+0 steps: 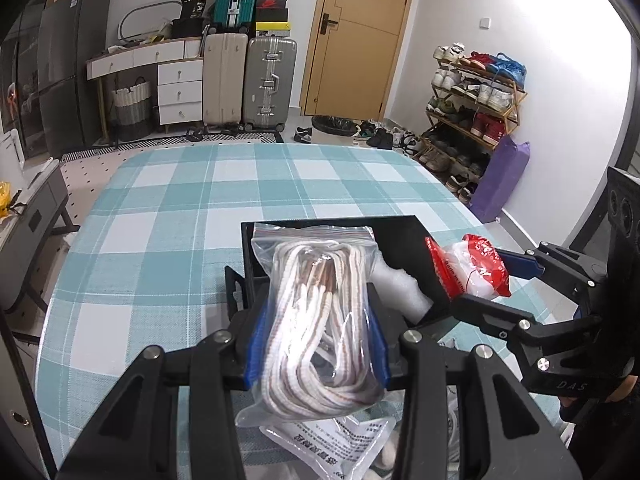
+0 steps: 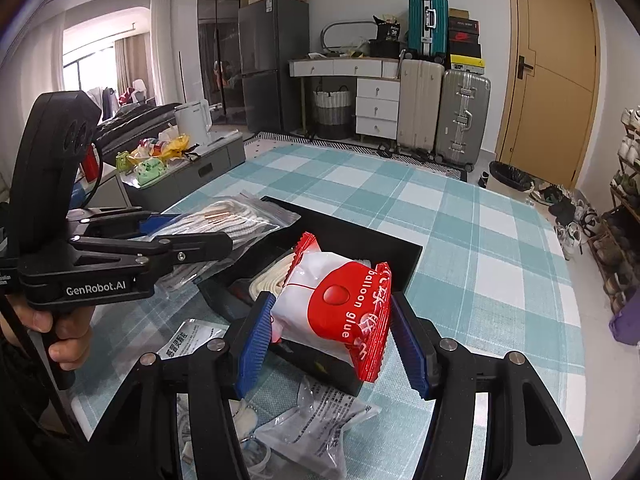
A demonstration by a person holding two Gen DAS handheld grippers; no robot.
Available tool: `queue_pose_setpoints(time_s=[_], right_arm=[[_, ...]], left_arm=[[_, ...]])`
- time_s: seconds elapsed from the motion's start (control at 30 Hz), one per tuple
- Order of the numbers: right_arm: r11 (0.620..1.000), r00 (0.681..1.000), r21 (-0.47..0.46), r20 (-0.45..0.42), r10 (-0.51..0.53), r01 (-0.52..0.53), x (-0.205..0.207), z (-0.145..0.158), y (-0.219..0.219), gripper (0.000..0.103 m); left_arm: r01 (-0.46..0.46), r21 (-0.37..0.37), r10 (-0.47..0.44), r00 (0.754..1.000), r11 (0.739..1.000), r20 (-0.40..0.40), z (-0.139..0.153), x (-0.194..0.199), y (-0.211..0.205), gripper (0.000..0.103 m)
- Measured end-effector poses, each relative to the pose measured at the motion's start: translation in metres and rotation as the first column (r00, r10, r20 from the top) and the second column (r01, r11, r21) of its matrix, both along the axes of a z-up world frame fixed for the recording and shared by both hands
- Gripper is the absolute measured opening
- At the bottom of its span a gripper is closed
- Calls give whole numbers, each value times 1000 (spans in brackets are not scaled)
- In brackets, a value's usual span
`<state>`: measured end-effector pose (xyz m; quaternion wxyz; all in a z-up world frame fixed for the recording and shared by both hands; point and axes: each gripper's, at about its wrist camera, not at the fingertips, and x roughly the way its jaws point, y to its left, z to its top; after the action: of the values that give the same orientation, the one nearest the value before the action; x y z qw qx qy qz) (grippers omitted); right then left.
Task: Organize soft objects
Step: 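Lower the cable bag and glue packet into the black box and open both grippers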
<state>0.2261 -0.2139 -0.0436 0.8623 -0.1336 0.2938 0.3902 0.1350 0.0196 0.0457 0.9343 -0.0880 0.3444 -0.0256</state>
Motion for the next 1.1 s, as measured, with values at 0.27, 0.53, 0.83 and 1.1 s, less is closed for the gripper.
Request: queue_pose_setpoints(time_s=[0.27, 0.53, 0.83, 1.1], right_arm=[[1000, 1000, -31, -8, 1, -1, 8, -2, 11, 58], [998, 1000, -67, -24, 13, -15, 21, -11, 24, 58], [994, 1000, -108, -12, 7, -9, 31, -20, 34, 58], [990, 1000, -140, 2, 16, -16, 38, -24, 41, 59]], left_arm=[[-2, 6, 2, 1000, 1000, -25, -5, 14, 0, 41], [22, 24, -21, 999, 999, -42, -8, 29, -6, 41], [48, 54, -44, 997, 997, -69, -11, 43, -12, 42], [54, 39, -50, 995, 998, -88, -15, 48, -12, 44]])
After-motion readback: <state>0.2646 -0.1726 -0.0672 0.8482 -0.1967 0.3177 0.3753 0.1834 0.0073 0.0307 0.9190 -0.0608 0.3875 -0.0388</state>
